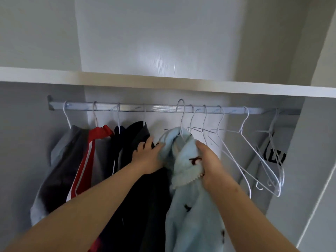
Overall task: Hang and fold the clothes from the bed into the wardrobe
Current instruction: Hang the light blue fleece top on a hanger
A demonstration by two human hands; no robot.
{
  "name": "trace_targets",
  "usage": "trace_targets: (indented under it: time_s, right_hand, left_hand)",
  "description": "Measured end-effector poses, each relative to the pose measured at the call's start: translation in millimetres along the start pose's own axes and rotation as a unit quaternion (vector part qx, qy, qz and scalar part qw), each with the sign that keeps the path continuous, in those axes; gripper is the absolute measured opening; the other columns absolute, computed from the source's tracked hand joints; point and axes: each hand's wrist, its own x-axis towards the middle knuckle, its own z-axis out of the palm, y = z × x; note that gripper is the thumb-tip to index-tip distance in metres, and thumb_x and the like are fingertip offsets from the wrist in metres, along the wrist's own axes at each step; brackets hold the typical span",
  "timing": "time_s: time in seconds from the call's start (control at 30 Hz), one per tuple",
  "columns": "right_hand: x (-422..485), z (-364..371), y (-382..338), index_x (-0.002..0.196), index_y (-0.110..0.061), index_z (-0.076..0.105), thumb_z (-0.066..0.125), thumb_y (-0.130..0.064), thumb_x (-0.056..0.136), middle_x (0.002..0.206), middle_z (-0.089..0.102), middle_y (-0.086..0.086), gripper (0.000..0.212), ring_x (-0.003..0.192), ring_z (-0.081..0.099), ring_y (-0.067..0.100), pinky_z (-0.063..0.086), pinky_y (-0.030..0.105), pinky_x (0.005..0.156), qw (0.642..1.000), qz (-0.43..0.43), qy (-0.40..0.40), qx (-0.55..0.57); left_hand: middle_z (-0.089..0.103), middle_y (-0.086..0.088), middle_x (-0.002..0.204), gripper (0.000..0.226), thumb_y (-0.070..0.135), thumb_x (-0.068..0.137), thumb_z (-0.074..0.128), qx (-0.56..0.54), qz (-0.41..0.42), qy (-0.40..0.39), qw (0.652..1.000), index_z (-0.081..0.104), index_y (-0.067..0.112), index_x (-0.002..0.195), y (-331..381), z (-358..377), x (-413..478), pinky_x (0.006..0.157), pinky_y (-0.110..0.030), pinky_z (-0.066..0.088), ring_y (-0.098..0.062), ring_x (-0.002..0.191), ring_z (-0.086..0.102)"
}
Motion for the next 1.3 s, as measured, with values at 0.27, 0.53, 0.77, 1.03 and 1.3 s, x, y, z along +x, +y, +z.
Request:
trace_targets:
  time_s: [0.27, 0.53, 0.77, 1.03, 1.3]
  right_hand:
    - [48.9, 48.5, -10.6, 0.117, -0.004, 0.056, 0.050, -0.034, 0.092, 0.104, 0.063, 0.018, 0.040, 0.094, 0.061, 0.029, 0.048, 0.040, 0.091, 0.998, -0.060, 0.003, -0.017]
    - [75.4, 70.1, 19.0, 0.108, -0.003, 0.050, 0.051, -0.028, 0.092, 0.091, 0.057, 0.011, 0.030, 0.076, 0.055, 0.020, 0.043, 0.030, 0.060, 0.991, -0.074, 0.040, -0.103]
    - [80.5, 68.8, 46.9, 0.107, -0.018, 0.044, 0.057, -0.039, 0.087, 0.082, 0.053, -0.001, 0.032, 0.074, 0.053, 0.013, 0.045, 0.031, 0.067, 0.974, -0.127, 0.091, -0.161]
    - [54.3, 49.4, 82.6, 0.119, -0.029, 0.045, 0.057, -0.041, 0.087, 0.072, 0.056, -0.005, 0.036, 0.062, 0.054, 0.004, 0.037, 0.011, 0.047, 0.961, -0.168, 0.082, -0.206]
    - [14.1, -4.6, 95.8, 0.093, -0.026, 0.055, 0.058, -0.026, 0.088, 0.079, 0.062, -0.006, 0.006, 0.069, 0.059, 0.009, 0.049, 0.023, 0.063, 0.973, -0.117, 0.125, -0.158]
  left_hand:
    - [0.001, 0.003, 0.155, 0.054, 0.031, 0.078, 0.061, -0.012, -0.001, 0.035, 0.999, 0.044, 0.032, 0.129, -39.1, -1.3, 23.0, 0.101, -0.042, 0.031, -0.032, 0.134, 0.020]
    - [0.010, 0.004, 0.153, 0.039, 0.017, 0.080, 0.059, -0.153, -0.003, 0.069, 0.986, 0.055, 0.025, 0.118, -50.3, 12.2, 25.3, 0.103, -0.031, 0.029, -0.030, 0.132, 0.024]
    - [0.018, 0.005, 0.150, 0.042, 0.012, 0.084, 0.054, -0.226, -0.021, 0.096, 0.969, 0.053, 0.028, 0.123, -42.6, 25.8, 24.3, 0.102, -0.028, 0.027, -0.028, 0.129, 0.028]
    - [0.046, 0.001, 0.131, 0.038, 0.007, 0.082, 0.054, -0.314, -0.061, 0.189, 0.928, 0.059, 0.025, 0.116, -19.5, 38.6, -5.3, 0.093, -0.022, 0.030, -0.020, 0.119, 0.042]
    - [0.059, 0.002, 0.113, 0.029, 0.008, 0.082, 0.053, -0.310, 0.055, 0.196, 0.929, 0.063, 0.020, 0.107, 50.3, 49.9, -37.1, 0.094, -0.034, 0.038, -0.022, 0.109, 0.048]
